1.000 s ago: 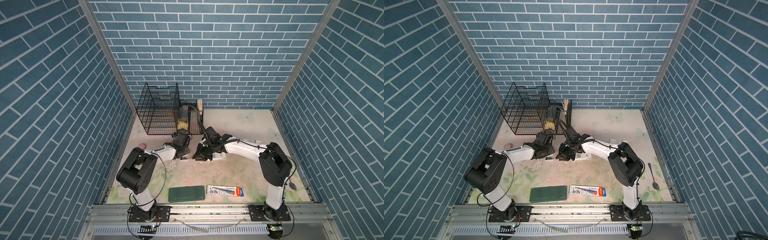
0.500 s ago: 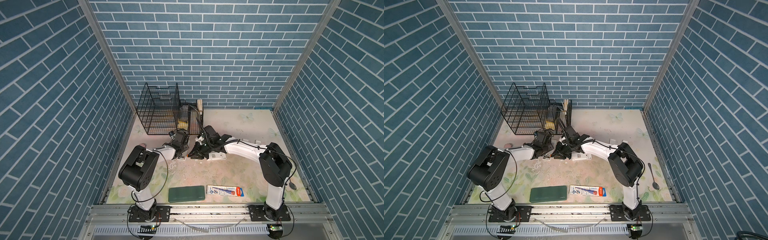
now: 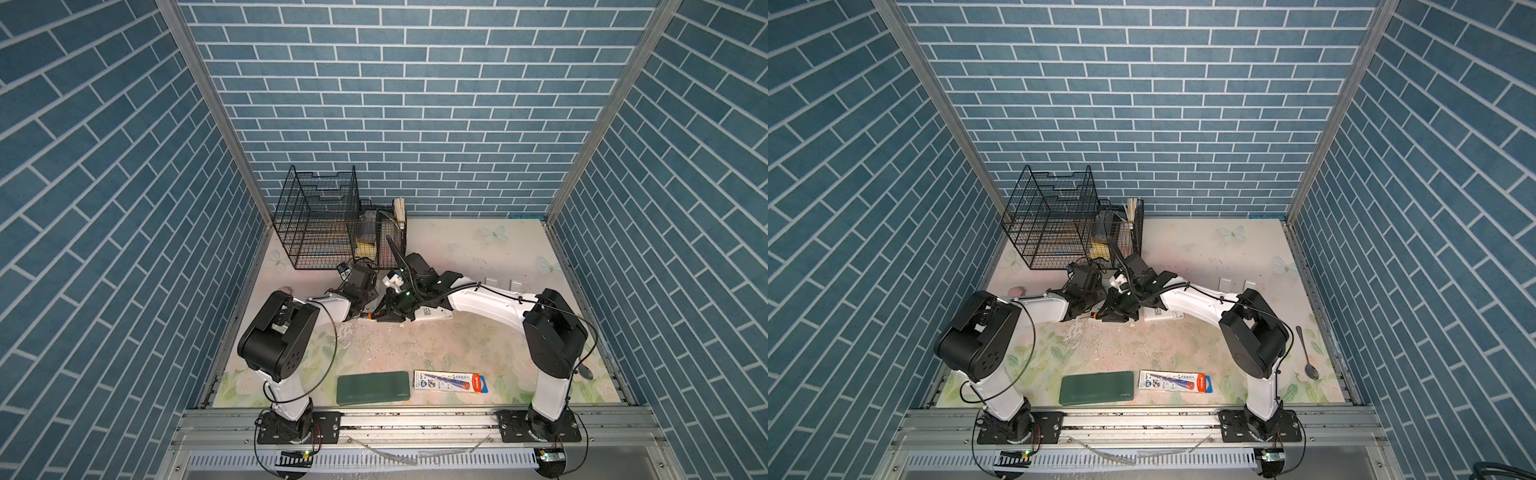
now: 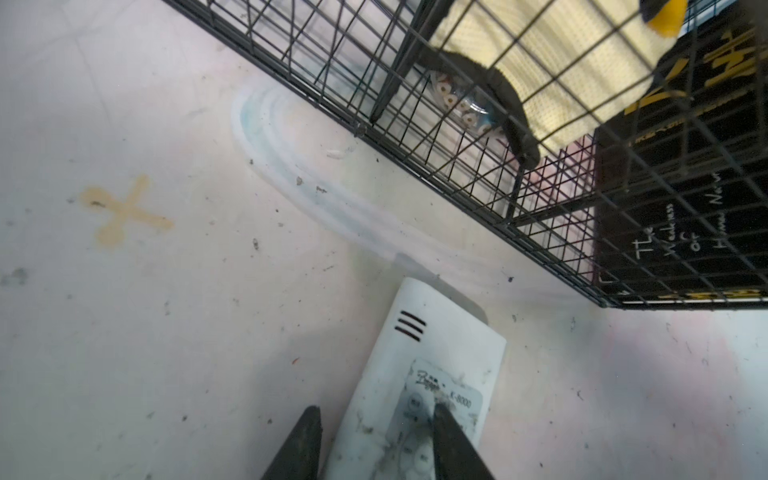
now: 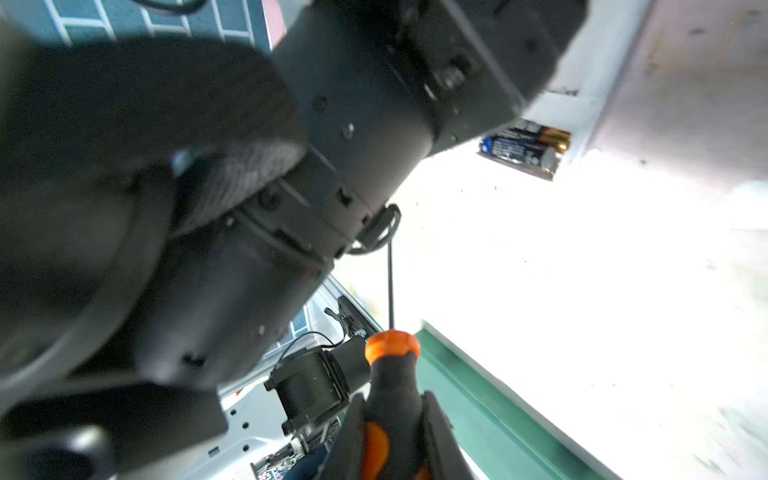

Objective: Unload the batteries from the remote control

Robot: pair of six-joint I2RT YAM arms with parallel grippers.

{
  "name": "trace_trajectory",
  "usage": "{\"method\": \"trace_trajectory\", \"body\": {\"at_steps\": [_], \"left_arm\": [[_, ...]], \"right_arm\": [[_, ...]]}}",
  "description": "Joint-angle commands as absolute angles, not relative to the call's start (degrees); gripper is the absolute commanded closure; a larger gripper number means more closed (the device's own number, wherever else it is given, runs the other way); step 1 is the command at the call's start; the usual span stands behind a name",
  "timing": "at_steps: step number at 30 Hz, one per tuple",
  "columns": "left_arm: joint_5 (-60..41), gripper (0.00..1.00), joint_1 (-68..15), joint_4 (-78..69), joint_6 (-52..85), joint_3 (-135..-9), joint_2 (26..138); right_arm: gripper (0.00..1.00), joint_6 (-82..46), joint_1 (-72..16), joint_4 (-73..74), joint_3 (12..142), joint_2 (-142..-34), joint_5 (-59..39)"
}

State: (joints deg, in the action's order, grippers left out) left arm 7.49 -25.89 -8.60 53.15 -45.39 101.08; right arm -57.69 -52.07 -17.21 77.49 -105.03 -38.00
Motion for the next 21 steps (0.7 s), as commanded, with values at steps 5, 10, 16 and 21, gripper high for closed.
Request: {"method": "trace_trajectory", "body": {"at_steps": [5,10,16,21], "left_arm": [[-8.94,0.91,-28.91,4.36,60.04,-33.85,104.43],[-6.45,0.72,-31.19,3.59,63.59,-30.0,99.96],[-3.13,0.56,-37.03,1.75,69.93,-27.13,96.57],[-1.04,0.49,-40.83,3.06,72.86,-26.1,92.87]], "right_arm": [[1.0,-52.12,-50.55,-25.48,69.21,-93.19,-31.21],[1.0,-52.03,-49.65,-23.41,65.06,-88.46,-28.82],[1.0,-51.95,-49.01,-21.65,60.91,-84.44,-27.51],[1.0,-51.43,-48.78,-21.53,58.8,-82.5,-26.35]]}}
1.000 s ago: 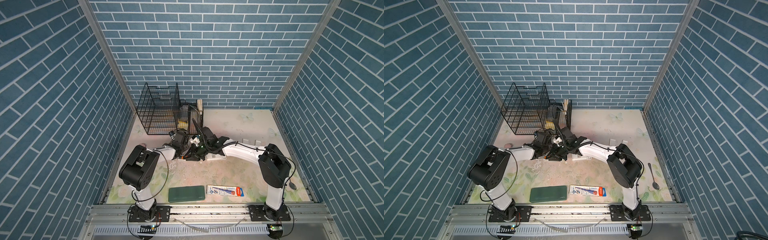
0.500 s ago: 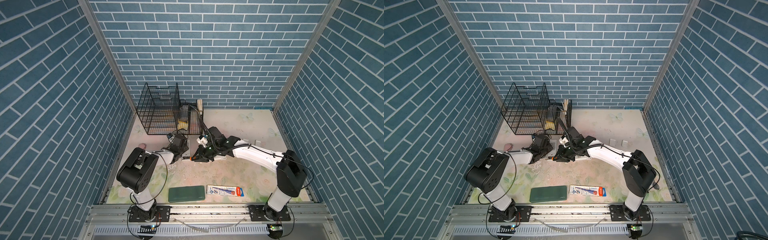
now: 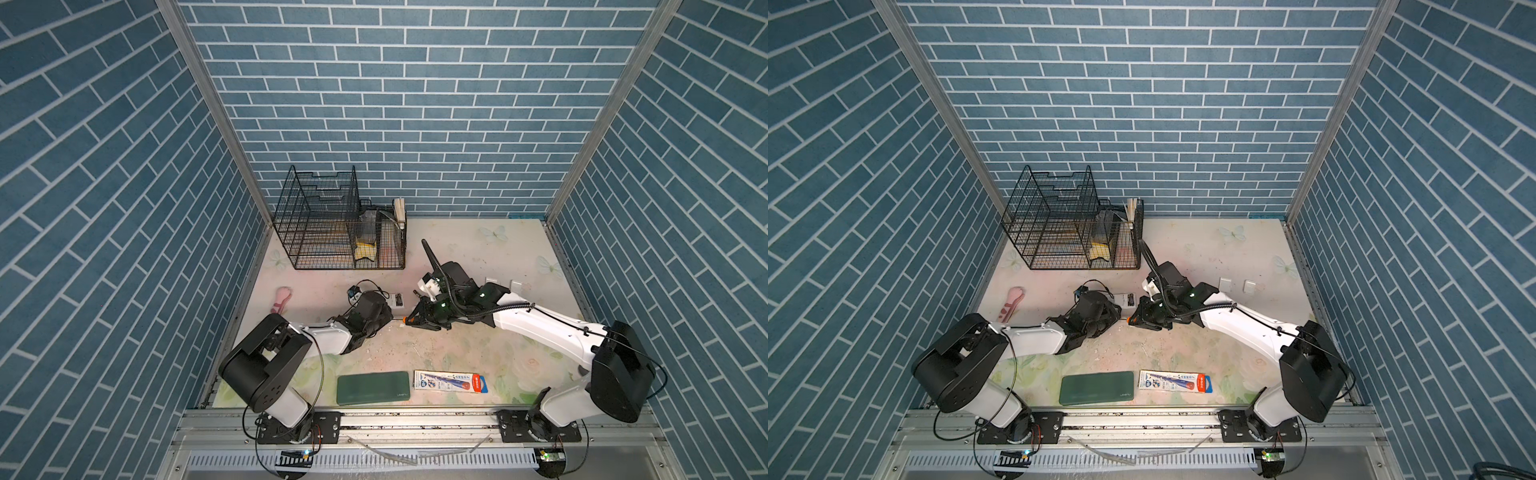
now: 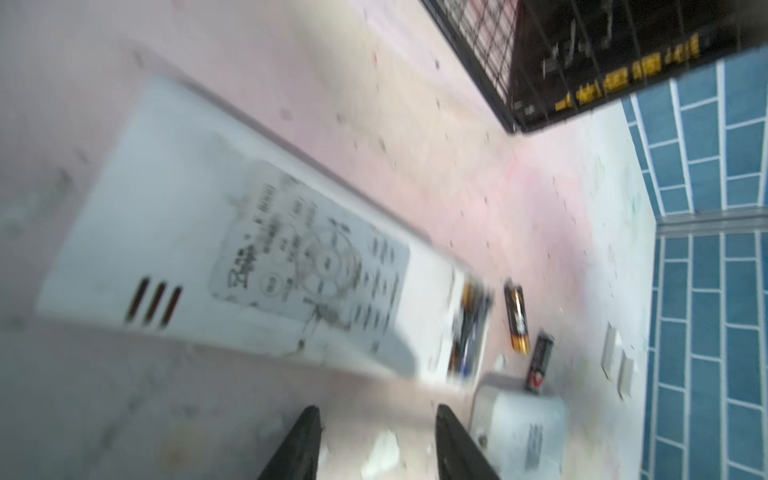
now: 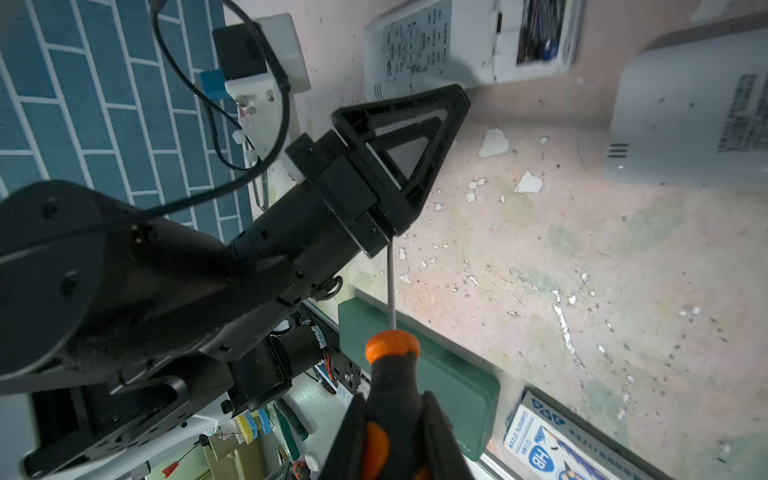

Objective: Unload the batteries from the remote control

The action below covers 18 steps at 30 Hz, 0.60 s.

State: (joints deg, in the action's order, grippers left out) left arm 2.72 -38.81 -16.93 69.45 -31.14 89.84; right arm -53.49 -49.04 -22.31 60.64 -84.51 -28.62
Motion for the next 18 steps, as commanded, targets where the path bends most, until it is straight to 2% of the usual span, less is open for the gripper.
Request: {"method": "trace_trajectory", "body": {"at_steps": [1,6,12,18], "left_arm": [[-0.36,0.48,-41.04,4.64,72.82,-26.33,91.58],[3.36,0.44,-40.6,13.32,70.54,-28.14,85.09],[4.03,0.39,-37.87,17.65,64.59,-32.23,84.21],[3.94,0.37,-34.86,17.64,61.58,-35.07,85.07]], "right_arm": [[1.0,-51.21,-48.75,-22.02,58.58,-82.14,-25.75],[1.0,-49.02,-48.27,-27.02,59.75,-81.73,-20.85],[1.0,-43.35,-46.24,-33.06,65.53,-85.13,-14.81],[1.0,-35.63,-39.93,-35.93,70.5,-90.14,-15.91]]}}
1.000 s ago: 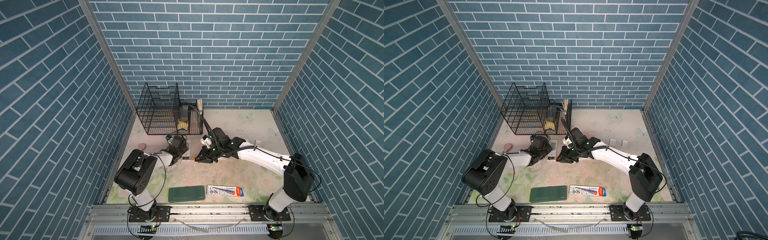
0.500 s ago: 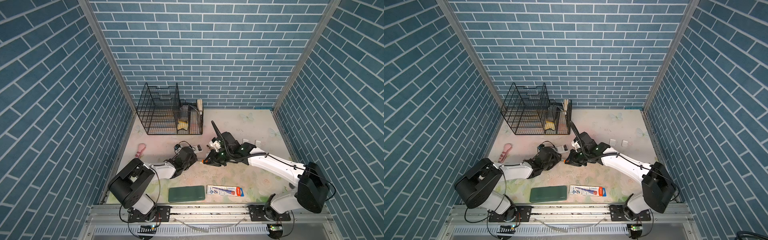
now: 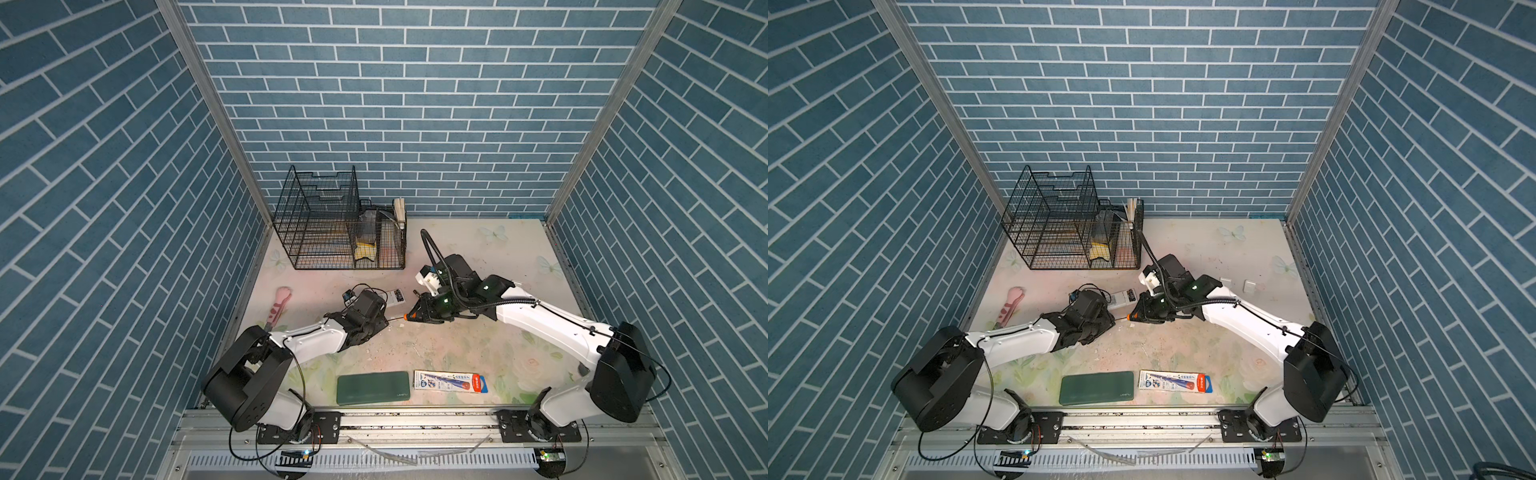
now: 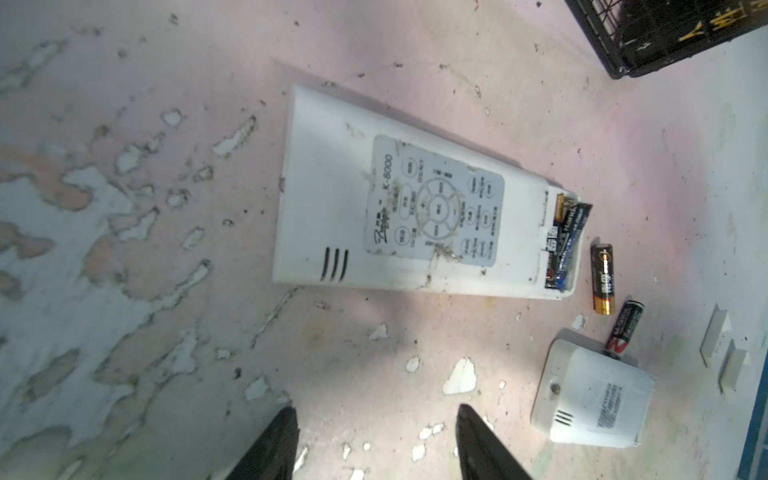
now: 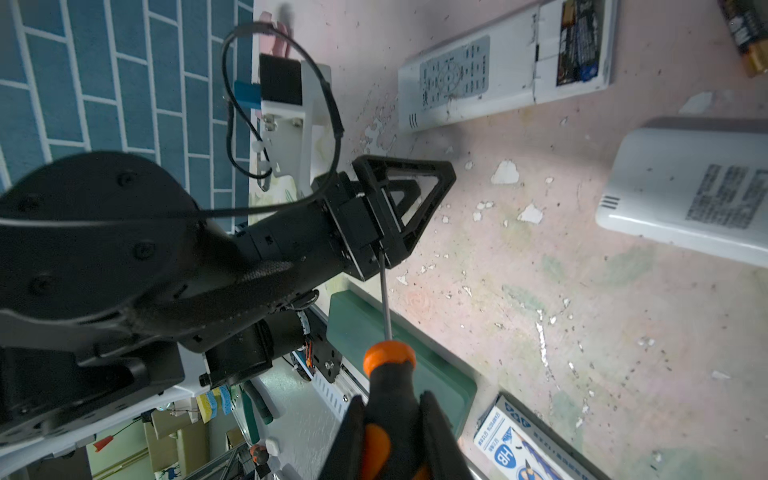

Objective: Unload the batteries from the remote control

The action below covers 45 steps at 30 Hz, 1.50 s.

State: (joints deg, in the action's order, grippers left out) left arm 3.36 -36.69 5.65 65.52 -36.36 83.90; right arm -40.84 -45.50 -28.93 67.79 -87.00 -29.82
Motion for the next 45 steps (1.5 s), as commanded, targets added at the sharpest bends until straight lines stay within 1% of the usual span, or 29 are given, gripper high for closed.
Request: {"method": "trace_trajectory", "body": {"at_steps": [1,6,8,14,21,24,31,45], "left_arm": [[3.94,0.37,-34.23,17.71,61.17,-35.51,85.22],[3.6,0.37,-31.39,17.08,59.96,-37.01,85.42],[3.45,0.37,-30.28,17.13,59.62,-37.98,85.82],[3.3,0.37,-28.66,17.14,58.62,-39.73,87.74],[1.23,0.38,-26.47,13.24,58.25,-41.39,89.54],[0.46,0.39,-25.62,11.95,57.6,-42.27,90.49],[-0.47,0.39,-25.03,10.05,55.95,-44.77,92.68],[-1.5,0.4,-25.02,8.33,55.9,-45.18,95.34]], "right_arm": [[1.0,-33.78,-39.01,-37.18,71.84,-91.44,-15.83],[1.0,-27.93,-34.37,-40.21,75.63,-95.64,-16.97],[1.0,-27.17,-32.61,-39.91,76.3,-95.96,-19.22],[1.0,-23.26,-30.24,-42.36,81.17,-98.79,-21.34],[1.0,-22.35,-30.15,-41.29,85.82,-103.01,-24.64],[1.0,-22.49,-30.14,-40.75,87.45,-104.86,-25.7],[1.0,-22.1,-30.32,-41.3,90.99,-108.28,-28.62],[1.0,-21.98,-32.93,-42.25,92.55,-111.7,-31.99]]}}
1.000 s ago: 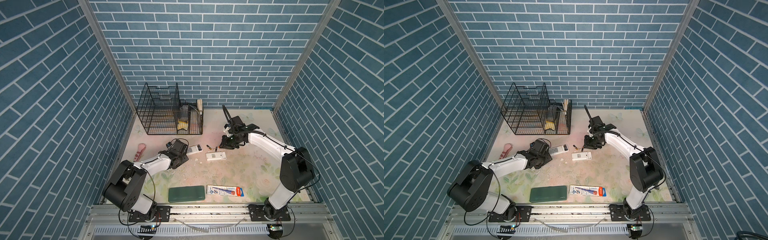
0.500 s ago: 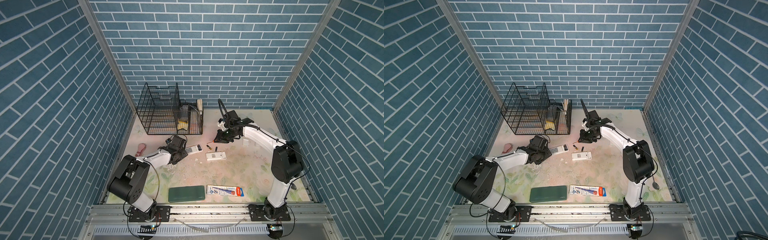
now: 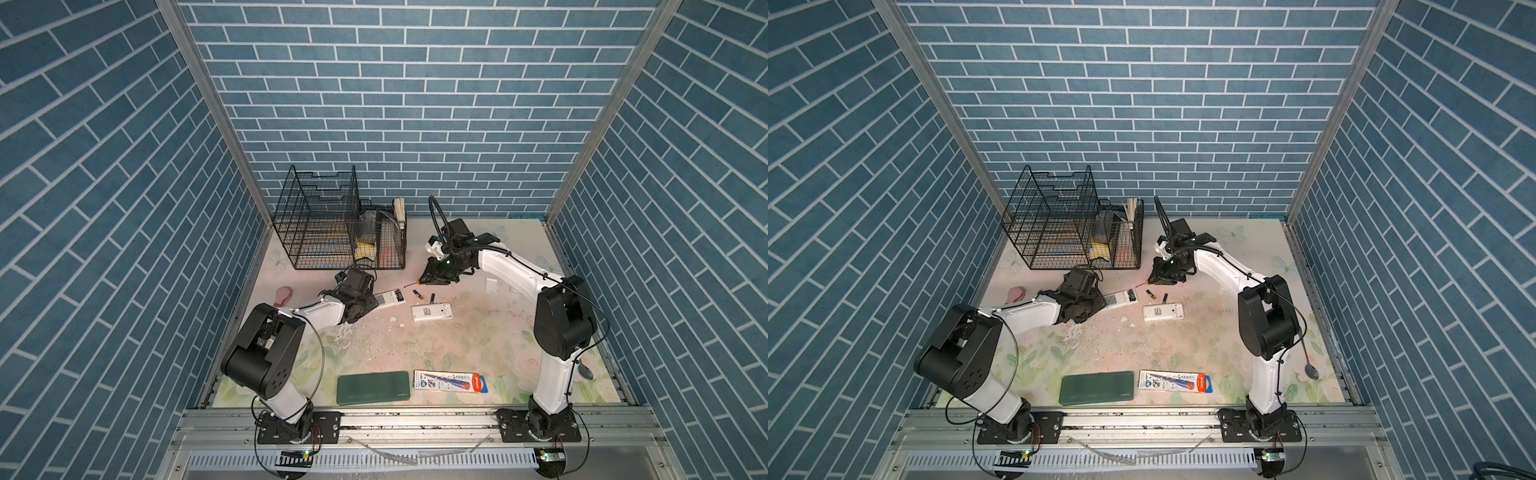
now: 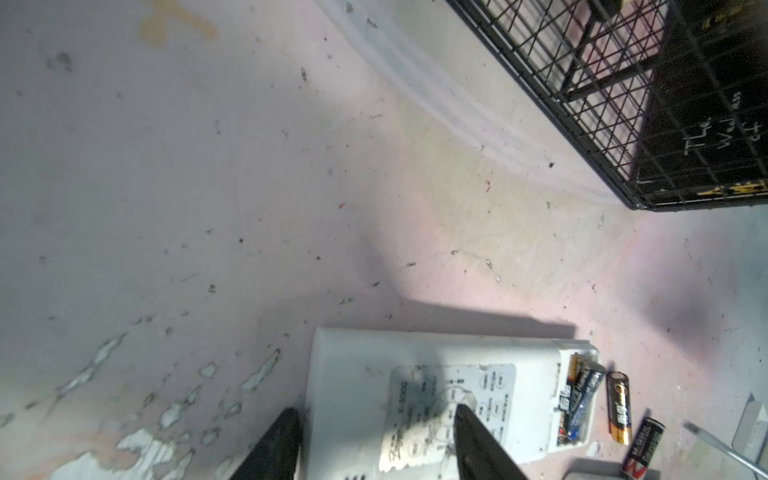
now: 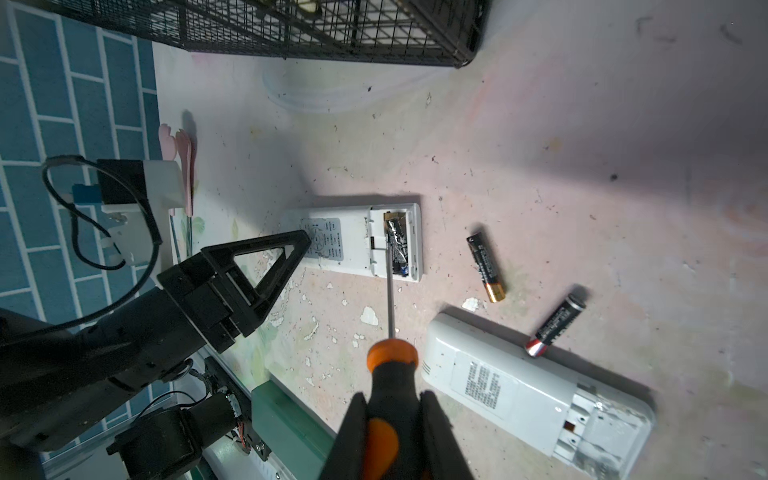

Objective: Unload the batteries from the remote control

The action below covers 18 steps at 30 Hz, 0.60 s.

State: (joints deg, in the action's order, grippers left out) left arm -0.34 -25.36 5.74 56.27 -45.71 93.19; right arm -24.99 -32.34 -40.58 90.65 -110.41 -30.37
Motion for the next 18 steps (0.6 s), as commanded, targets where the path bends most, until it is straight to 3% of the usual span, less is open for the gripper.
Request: {"method": "trace_trajectory", "body": {"at_steps": [1,18], "left_arm": [[-1.49,0.4,-25.03,8.24,55.94,-45.09,95.36],[-1.49,0.4,-24.99,8.85,55.8,-44.72,95.27]], "right_arm": [[1.0,-21.92,-33.11,-42.51,92.48,-111.95,-31.94],[1.0,-19.57,-33.41,-43.74,92.92,-113.0,-29.85]]}}
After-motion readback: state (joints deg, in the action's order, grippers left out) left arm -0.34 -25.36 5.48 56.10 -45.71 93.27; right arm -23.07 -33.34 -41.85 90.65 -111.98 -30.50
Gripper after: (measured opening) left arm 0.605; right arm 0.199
